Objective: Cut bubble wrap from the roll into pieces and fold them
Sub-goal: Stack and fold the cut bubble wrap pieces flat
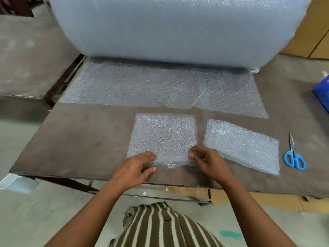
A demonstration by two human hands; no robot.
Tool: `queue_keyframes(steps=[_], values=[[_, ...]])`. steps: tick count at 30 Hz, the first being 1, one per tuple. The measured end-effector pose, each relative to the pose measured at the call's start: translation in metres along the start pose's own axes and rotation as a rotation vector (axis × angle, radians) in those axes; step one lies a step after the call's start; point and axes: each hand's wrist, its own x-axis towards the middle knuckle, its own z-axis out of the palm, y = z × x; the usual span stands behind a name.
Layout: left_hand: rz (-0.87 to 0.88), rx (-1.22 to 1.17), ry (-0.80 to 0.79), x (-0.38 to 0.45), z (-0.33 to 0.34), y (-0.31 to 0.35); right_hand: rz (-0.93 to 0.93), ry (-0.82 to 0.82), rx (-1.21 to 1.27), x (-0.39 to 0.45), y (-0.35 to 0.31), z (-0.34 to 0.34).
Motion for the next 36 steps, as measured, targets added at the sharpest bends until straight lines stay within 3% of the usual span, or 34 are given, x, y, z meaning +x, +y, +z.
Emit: queue_keyframes(steps=[5,10,16,21,27,29,32,36], values=[[-0.065,-0.118,0.055,0.004,-0.015,0.002,0.065,0.075,0.056,0.010,-0.010,0.001],[-0.062,-0.105,0.013,0.001,-0.022,-0.004,0.011,0.024,-0.197,0.009,-0.004,0.008],[0.009,-0.048,-0.007,-0.003,-0.021,0.003,-0.050,-0.035,-0.275,-0.004,-0.008,0.012],[0.077,0.183,0.109,-0.004,-0.017,-0.004,-0.020,0.020,-0.343,-0.009,-0.013,0.021],[0.163,0.336,0.364,-0.003,-0.032,-0.018,-0.029,0.063,-0.498,0.008,-0.025,0.017],[0.126,0.230,0.412,0.001,-0.036,-0.021,-0.038,0.037,-0.536,0.017,-0.027,0.013],[-0.098,-0.058,0.475,0.009,-0.043,-0.019,-0.039,0.022,-0.500,0.031,-0.025,0.006],[-0.296,-0.331,0.571,0.025,-0.051,-0.018,-0.059,0.130,-0.403,0.048,-0.023,0.005]])
